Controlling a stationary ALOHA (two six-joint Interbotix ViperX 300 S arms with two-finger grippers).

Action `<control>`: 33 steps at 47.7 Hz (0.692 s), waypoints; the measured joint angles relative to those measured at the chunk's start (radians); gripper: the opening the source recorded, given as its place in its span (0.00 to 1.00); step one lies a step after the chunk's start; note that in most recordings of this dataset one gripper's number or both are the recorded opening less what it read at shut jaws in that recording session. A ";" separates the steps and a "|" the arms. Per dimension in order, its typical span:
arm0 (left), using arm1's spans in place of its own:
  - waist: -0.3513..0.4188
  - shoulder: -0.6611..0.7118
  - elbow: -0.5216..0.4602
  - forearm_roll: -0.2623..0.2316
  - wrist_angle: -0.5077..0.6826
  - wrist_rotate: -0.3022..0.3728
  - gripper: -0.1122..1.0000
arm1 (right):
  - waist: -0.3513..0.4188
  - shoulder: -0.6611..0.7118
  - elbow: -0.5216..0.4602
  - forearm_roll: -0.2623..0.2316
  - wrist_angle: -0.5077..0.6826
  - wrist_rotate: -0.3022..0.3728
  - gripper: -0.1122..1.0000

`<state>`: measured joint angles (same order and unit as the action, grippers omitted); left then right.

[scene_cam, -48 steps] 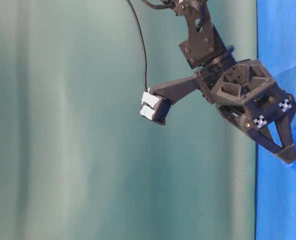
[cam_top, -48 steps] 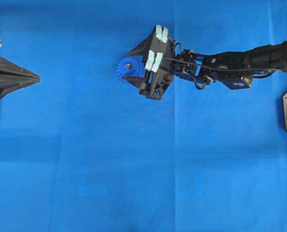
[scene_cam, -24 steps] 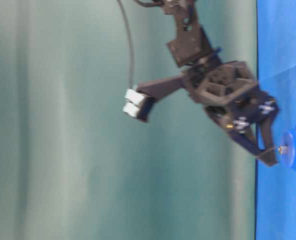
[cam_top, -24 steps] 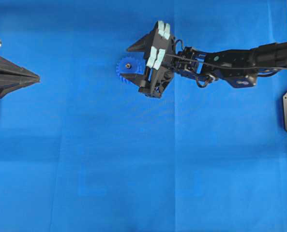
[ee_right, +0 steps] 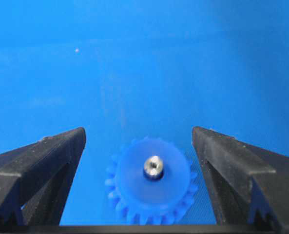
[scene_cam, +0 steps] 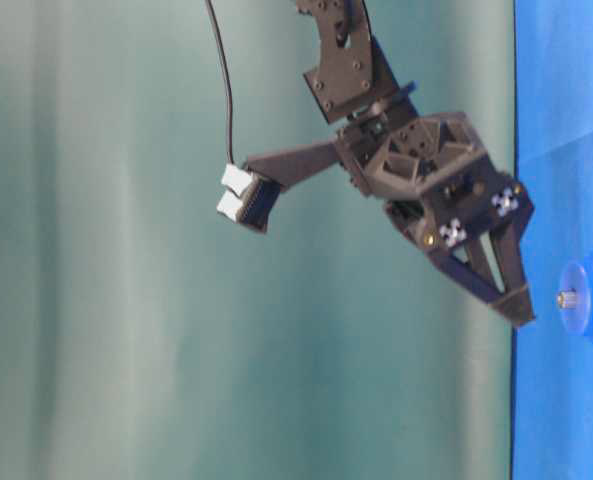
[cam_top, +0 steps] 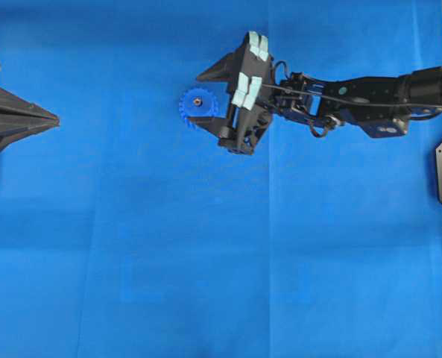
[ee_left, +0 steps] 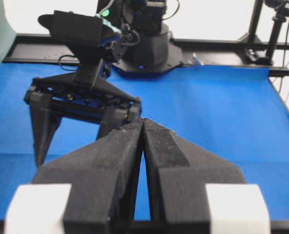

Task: Insert the shaft placed at a random location into the center hole of the small gear at another random location.

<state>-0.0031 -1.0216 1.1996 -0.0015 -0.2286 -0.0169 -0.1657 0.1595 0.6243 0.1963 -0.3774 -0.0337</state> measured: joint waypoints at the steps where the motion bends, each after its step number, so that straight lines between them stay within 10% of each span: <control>1: 0.000 0.000 0.000 0.000 0.000 0.000 0.10 | 0.002 -0.006 0.006 0.000 0.002 0.002 0.84; 33: 0.000 -0.002 0.002 -0.002 0.000 0.002 0.10 | 0.015 -0.218 0.232 0.029 0.000 0.002 0.84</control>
<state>-0.0031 -1.0232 1.2011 -0.0031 -0.2286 -0.0153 -0.1503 -0.0583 0.8560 0.2255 -0.3774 -0.0322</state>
